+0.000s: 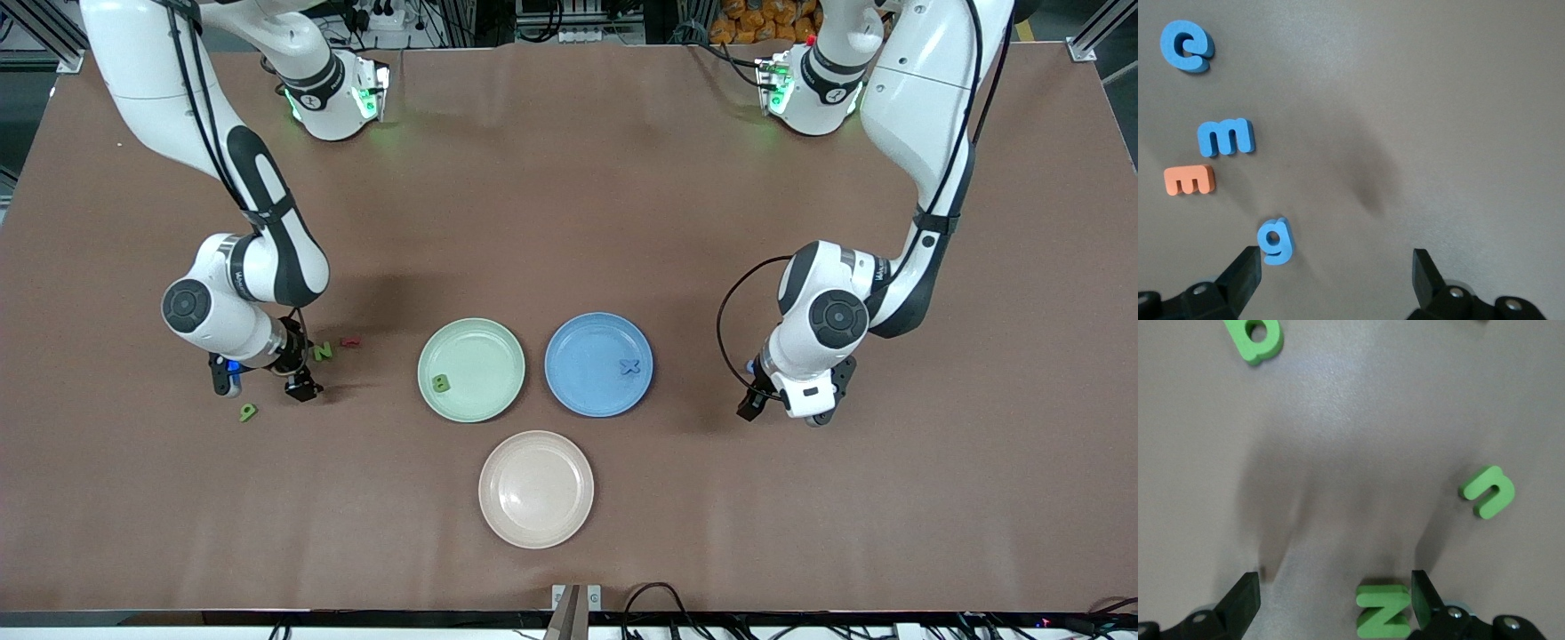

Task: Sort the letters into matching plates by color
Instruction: 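Grasp green z with the right gripper while the left gripper grasps blue g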

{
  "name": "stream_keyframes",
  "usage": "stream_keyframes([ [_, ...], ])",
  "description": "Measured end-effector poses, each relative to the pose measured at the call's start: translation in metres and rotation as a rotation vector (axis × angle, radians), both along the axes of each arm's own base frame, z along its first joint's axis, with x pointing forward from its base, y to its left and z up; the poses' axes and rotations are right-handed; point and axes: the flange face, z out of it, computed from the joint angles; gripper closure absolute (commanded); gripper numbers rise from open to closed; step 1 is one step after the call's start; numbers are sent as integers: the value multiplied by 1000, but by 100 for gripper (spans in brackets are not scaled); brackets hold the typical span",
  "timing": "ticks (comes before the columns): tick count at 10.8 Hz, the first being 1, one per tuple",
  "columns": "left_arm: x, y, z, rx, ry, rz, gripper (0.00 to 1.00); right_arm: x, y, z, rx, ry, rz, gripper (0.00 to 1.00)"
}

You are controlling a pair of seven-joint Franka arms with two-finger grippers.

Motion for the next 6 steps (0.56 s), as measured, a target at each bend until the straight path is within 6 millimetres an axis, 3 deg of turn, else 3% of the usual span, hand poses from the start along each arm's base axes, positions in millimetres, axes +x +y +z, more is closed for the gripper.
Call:
stream_keyframes([
  [6, -20, 7, -28, 5, 22, 2, 0, -19, 12, -1, -1, 0, 19, 0],
])
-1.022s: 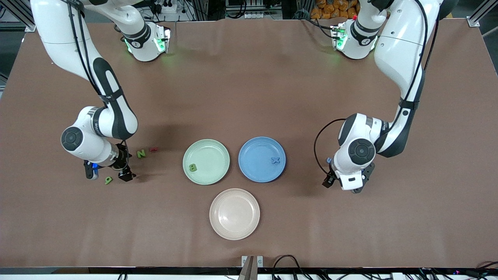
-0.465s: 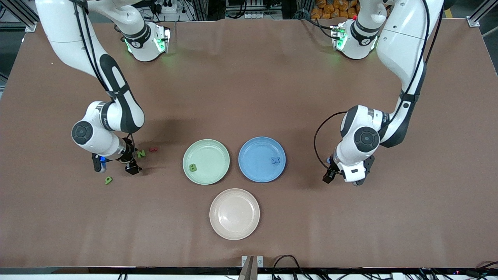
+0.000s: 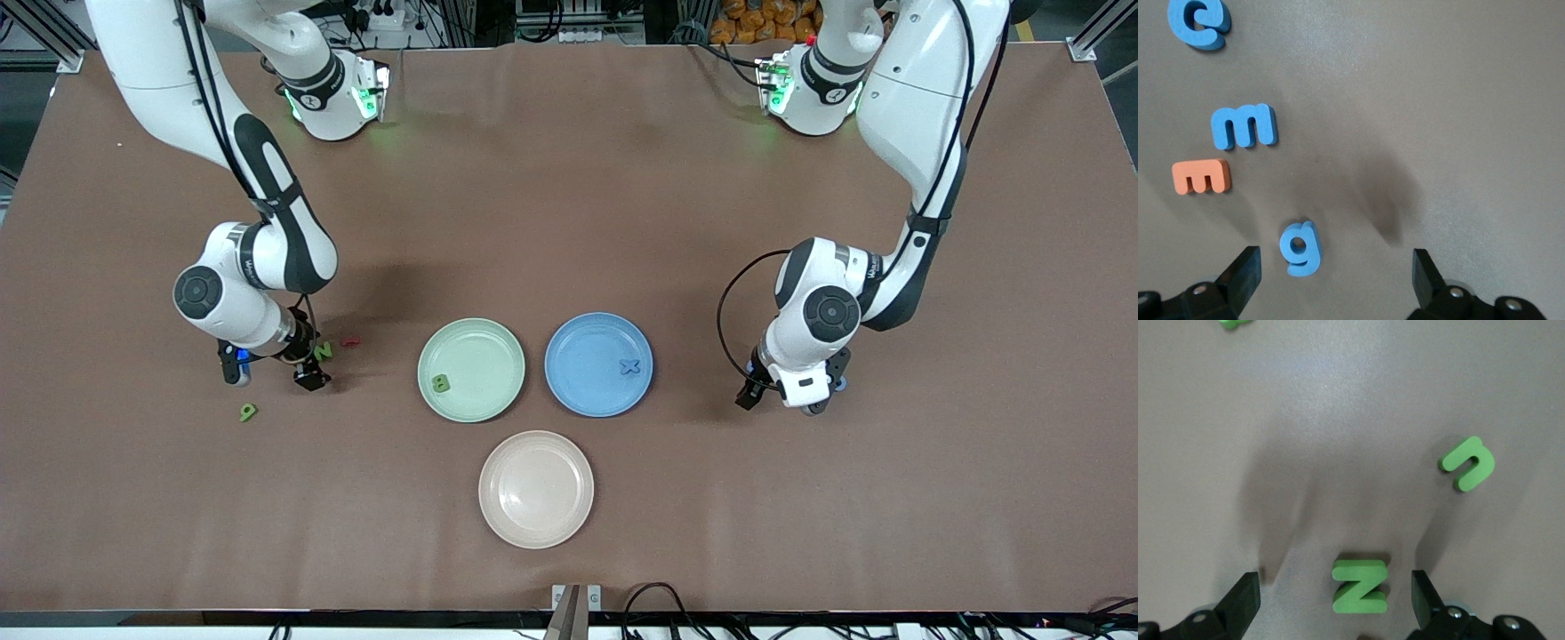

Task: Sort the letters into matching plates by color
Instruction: 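Grasp green z with the right gripper while the left gripper grasps blue g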

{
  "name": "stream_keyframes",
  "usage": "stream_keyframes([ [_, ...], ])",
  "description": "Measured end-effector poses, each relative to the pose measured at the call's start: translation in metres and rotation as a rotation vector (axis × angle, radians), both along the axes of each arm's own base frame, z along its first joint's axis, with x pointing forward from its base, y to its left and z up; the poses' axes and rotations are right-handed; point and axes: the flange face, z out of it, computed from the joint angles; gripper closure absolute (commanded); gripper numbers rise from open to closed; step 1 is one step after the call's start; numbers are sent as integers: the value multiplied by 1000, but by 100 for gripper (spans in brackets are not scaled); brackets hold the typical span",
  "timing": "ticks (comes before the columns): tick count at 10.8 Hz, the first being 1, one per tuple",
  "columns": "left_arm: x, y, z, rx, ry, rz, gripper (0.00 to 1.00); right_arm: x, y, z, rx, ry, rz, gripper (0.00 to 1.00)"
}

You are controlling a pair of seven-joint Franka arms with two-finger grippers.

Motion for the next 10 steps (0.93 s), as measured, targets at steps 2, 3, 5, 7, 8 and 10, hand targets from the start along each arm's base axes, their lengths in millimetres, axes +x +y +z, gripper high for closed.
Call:
stream_keyframes([
  [2, -1, 6, -4, -5, -12, 11, 0, -6, 0, -5, -7, -15, 1, 1],
  [3, -1, 11, -6, -9, -23, 17, 0, -9, 0, -8, -10, -18, 1, 6],
  [5, -5, 14, -12, -17, -41, 20, 0, -11, 1, -9, -11, -18, 3, 11],
  [7, -8, 13, -14, -19, -42, 18, 0, -11, 1, -7, -10, -20, 3, 20],
  [8, -8, 13, -15, -20, -41, 17, 0, -11, 1, -7, -10, -22, 3, 26],
  [10, -9, 11, -16, -24, -47, 28, 0, -11, 1, -4, -8, -24, 3, 40],
])
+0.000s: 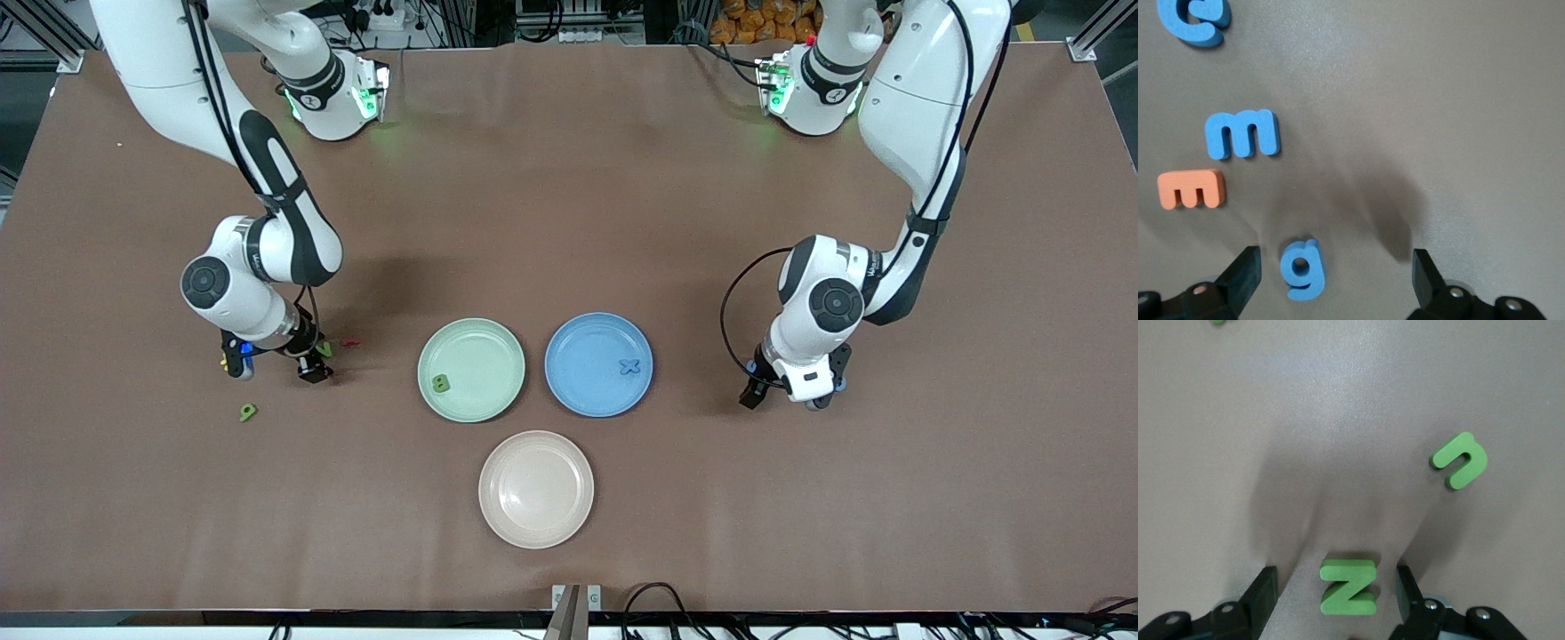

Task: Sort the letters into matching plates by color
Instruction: 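Grasp green z with the right gripper while the left gripper grasps blue g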

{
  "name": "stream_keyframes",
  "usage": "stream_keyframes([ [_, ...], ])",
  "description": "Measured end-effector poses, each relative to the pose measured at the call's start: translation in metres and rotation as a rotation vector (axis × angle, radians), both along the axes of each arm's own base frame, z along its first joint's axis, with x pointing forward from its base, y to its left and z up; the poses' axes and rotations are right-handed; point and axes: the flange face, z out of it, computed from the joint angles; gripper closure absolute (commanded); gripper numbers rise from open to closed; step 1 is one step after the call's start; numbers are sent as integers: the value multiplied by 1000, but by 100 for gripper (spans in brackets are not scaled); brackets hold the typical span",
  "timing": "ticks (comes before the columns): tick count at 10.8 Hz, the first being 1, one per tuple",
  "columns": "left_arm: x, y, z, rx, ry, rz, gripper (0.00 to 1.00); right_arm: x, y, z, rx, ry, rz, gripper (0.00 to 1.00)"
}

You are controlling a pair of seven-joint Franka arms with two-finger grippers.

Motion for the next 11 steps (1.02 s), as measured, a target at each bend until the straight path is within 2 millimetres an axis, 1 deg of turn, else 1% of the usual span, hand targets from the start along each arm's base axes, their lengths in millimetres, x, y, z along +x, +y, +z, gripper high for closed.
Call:
stream_keyframes([
  [1, 0, 0, 0, -1, -2, 0, 0, 0, 0, 1, 1, -1, 0, 49],
  [2, 0, -1, -1, -2, -2, 0, 0, 0, 0, 4, 2, -5, 0, 55],
  [3, 0, -2, -2, -5, -7, -1, 0, -1, 0, 3, 2, -3, 0, 63],
  [4, 0, -2, -4, -7, -10, -1, 0, -1, 0, 6, 4, -5, -1, 74],
  [5, -1, -2, -6, -7, -10, -1, 24, -1, 0, 6, 4, -5, 0, 80],
  [6, -1, -2, -7, -7, -10, -1, 60, -3, -1, 7, 5, 1, -1, 83],
  [7, -1, -2, -6, -7, -10, -1, 81, -3, -2, 7, 5, 2, -2, 87],
  [8, -1, -3, -6, -7, -11, -2, 100, -3, -2, 7, 5, 1, -1, 87],
  [10, 0, -6, -2, -11, -21, -7, 100, -4, -1, 7, 4, 2, 25, 87],
  [11, 0, -9, -1, -12, -25, -10, 100, -3, 1, 8, 6, 5, 71, 87],
])
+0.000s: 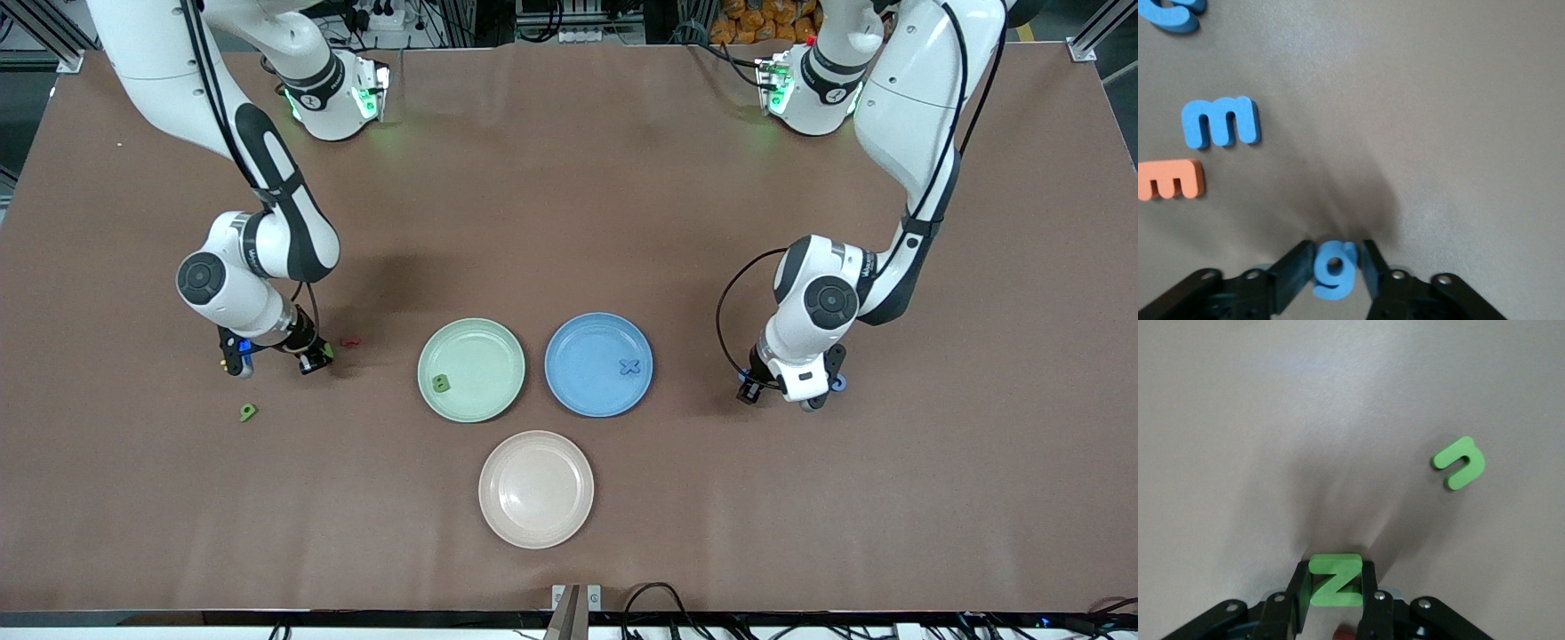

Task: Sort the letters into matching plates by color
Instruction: 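Grasp green z with the right gripper while the left gripper grasps blue g, then carry z and g to the green and blue plates and release both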

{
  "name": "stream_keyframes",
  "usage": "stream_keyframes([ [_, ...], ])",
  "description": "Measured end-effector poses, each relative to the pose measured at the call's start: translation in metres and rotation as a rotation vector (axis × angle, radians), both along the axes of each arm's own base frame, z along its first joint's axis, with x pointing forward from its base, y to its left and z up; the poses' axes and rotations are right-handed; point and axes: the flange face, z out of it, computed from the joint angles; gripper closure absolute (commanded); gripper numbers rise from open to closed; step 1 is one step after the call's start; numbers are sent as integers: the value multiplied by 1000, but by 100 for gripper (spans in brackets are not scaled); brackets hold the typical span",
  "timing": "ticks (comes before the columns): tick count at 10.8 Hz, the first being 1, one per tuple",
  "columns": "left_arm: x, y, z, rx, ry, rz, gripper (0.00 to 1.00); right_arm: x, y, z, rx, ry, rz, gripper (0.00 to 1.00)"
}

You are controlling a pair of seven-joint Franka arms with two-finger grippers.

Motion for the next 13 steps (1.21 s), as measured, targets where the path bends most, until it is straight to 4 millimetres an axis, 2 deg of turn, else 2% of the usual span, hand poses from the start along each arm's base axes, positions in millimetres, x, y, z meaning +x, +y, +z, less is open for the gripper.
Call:
stream_keyframes([
  [2, 0, -2, 4, -1, -4, -4, 100, 8, 8, 9, 17, 38, 120, 87],
  [5, 0, -3, 6, -2, -7, -4, 100, 32, 21, 43, 56, 65, 348, 87],
  [7, 1, -7, 8, -5, -12, -9, 100, 38, 32, 52, 21, 63, 514, 86],
  [10, 10, -36, 30, -3, -6, -45, 100, 41, 55, 59, -36, 58, 704, 86],
  [13, 14, -69, 52, -6, -9, -59, 100, 45, 85, 70, -41, 28, 813, 86],
])
